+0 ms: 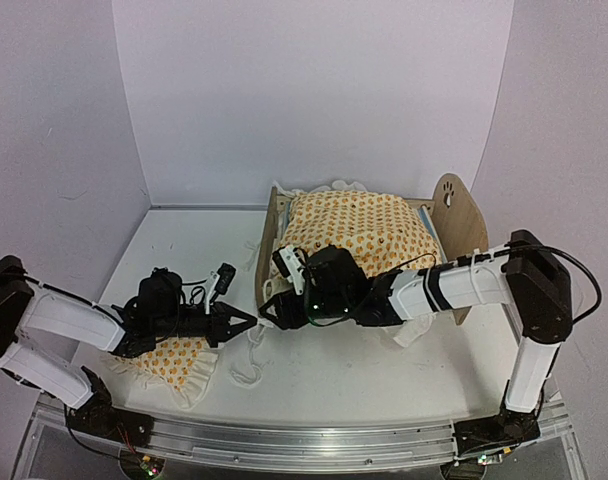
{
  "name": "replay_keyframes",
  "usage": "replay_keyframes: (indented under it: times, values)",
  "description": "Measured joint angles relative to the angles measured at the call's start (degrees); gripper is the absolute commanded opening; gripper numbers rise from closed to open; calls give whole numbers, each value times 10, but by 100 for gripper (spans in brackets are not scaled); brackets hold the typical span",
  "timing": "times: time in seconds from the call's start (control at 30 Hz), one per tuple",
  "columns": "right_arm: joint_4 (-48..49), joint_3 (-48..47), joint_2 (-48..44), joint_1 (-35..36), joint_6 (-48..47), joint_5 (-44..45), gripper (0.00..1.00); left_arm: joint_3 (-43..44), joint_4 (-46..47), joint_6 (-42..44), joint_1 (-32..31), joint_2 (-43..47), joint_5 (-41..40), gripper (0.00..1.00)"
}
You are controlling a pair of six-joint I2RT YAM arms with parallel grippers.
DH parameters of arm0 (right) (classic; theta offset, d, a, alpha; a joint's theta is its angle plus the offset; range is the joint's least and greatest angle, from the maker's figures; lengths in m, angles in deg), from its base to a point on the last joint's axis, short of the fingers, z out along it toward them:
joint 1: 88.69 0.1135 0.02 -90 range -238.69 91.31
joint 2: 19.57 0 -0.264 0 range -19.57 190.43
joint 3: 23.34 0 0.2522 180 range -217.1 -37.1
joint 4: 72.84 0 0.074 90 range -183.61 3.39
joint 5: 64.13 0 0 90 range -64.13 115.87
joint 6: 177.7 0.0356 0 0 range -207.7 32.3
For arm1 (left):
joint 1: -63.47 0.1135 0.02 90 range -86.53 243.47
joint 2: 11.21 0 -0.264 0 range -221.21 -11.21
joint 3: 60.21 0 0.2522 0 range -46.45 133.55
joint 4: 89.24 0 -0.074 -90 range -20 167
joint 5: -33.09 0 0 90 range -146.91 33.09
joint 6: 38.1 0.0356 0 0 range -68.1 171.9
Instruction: Set up the pet bed
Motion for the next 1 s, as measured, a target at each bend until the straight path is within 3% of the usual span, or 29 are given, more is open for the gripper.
replay_keyframes:
  times: [0.13, 0.5, 0.73, 1.0]
  values:
    - [-4, -17, 16, -1, 10, 41, 34, -12, -19, -30, 0, 48, -71, 0]
    - [-3, -64, 97, -1, 38, 90, 30, -12, -57, -61, 0, 42, -137, 0]
    - [1, -76, 107, -1, 33, 92, 0, -9, -72, -62, 0, 42, -147, 0]
    - [2, -38, 71, -1, 42, 38, 0, 25, -98, -66, 0, 32, -169, 0]
